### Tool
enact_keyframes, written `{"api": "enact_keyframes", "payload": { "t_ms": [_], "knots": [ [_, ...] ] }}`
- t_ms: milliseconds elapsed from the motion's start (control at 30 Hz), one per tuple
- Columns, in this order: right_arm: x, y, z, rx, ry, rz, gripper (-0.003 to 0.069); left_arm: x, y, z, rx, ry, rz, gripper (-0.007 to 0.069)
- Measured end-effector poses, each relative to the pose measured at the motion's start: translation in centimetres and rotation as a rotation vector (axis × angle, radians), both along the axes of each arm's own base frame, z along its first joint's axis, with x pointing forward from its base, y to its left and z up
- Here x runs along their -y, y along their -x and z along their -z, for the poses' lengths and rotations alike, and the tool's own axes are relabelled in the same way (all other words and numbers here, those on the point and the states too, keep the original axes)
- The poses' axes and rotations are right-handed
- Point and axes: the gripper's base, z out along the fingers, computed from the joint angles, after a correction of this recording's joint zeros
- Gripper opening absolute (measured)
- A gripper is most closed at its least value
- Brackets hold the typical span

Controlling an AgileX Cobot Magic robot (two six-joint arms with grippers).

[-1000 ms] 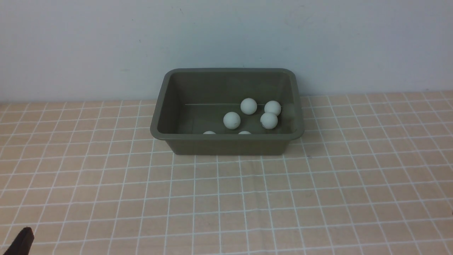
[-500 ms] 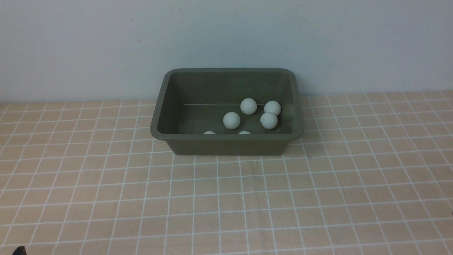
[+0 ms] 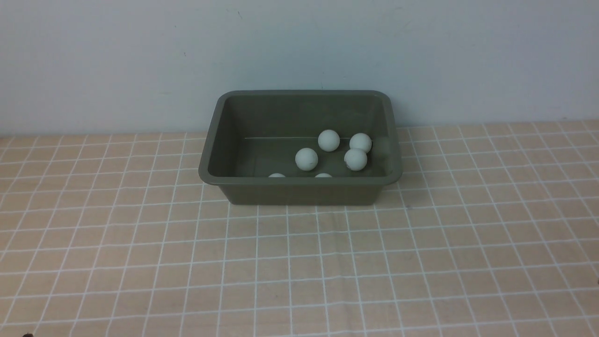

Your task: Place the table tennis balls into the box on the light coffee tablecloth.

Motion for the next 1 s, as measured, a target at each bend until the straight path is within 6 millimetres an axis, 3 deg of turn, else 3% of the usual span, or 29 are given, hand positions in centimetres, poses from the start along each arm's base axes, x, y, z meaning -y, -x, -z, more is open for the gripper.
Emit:
{"api": "enact_keyframes", "payload": {
  "t_ms": [833,1000],
  "knots": [
    [0.04,0.1,-0.02,0.004,-0.001,0.001,0.0315,0.06,0.0,0.0,0.001,0.019,0.001,0.0352],
    [0.89,0.7,-0.37,0.059,-0.011,0.113,0.0315,0.06,0.0,0.0,0.001,0.019,0.001,0.0352]
  ]
}}
